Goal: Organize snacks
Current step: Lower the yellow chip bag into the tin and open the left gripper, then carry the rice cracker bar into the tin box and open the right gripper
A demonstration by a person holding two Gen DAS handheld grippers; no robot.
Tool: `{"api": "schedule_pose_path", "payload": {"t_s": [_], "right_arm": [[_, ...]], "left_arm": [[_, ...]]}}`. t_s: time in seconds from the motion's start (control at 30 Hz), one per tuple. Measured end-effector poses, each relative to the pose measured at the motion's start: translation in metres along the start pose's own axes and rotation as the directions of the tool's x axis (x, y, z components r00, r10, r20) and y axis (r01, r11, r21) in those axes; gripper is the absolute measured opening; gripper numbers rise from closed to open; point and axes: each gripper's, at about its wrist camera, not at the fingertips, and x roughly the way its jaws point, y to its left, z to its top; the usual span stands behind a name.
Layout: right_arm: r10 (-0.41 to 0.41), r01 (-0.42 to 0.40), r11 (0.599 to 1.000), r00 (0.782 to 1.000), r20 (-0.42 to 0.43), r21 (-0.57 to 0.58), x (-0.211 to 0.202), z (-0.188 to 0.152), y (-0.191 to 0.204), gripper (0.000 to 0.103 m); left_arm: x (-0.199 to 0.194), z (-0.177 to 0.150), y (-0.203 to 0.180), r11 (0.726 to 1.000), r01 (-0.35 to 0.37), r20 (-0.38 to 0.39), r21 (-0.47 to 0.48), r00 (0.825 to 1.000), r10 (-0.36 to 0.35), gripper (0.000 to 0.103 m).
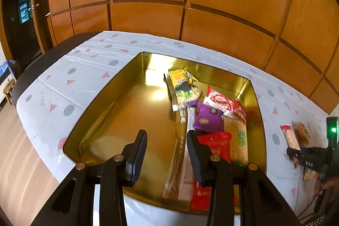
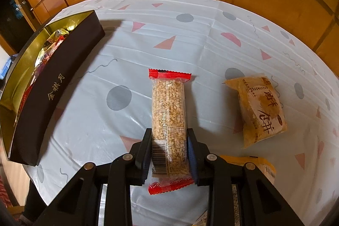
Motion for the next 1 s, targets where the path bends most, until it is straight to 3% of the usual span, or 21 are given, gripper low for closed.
{"api": "schedule_pose_path", "payload": {"t_s": [0.37,1.0], "right_arm": [[0.015,-0.015,0.999,1.0,-0.001,0.032,-0.001,0.0,-0.004,0.031],[-0.037,0.036,0.999,0.999,0.036,0.029,-0.005,-0.006,0.002,0.031]], "left_arm": [[-0.016,-0.015,-0.013,0.999,0.017,0.015,0.037,1.0,-0.018,0.039],[-0.033,-0.025,-0.024,0.997,0.025,0.05,0.074,0.998,-0.029,0.039]]}}
